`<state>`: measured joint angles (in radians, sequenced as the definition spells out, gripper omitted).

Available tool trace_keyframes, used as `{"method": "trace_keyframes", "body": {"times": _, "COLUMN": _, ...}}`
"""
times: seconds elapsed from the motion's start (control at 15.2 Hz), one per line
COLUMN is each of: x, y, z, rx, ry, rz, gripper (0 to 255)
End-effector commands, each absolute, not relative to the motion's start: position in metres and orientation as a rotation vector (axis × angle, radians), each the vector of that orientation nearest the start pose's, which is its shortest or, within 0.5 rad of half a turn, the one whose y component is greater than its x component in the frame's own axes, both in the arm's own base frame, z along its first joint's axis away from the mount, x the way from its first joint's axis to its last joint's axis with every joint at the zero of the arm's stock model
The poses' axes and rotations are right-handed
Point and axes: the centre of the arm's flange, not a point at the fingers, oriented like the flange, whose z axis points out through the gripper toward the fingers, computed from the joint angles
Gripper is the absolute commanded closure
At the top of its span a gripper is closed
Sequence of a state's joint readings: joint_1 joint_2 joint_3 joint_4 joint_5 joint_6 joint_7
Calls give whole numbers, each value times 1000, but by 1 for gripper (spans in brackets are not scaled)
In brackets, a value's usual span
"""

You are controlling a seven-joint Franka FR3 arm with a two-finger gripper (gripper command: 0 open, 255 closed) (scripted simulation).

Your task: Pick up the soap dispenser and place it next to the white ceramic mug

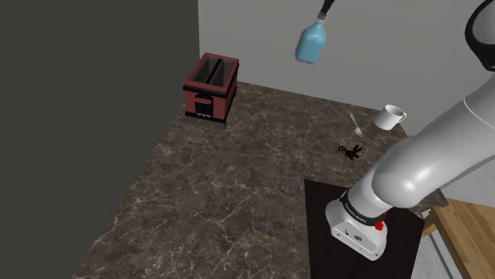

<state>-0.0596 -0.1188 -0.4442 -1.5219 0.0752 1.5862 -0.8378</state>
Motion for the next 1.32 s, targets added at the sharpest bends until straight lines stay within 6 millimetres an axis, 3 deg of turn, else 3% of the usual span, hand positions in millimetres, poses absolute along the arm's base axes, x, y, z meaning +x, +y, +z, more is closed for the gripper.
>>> {"method": "trace_keyframes", "body": {"times": 0.0, "x": 424, "y": -272, "z": 706, "rx": -3086, "ry": -528, "rz": -334, "gripper": 255}}
{"method": "trace_keyframes", "body": {"times": 1.25, "x": 207, "y": -397, "z": 707, "rx": -3086, "ry": -528, "rz": -334, "gripper": 255}}
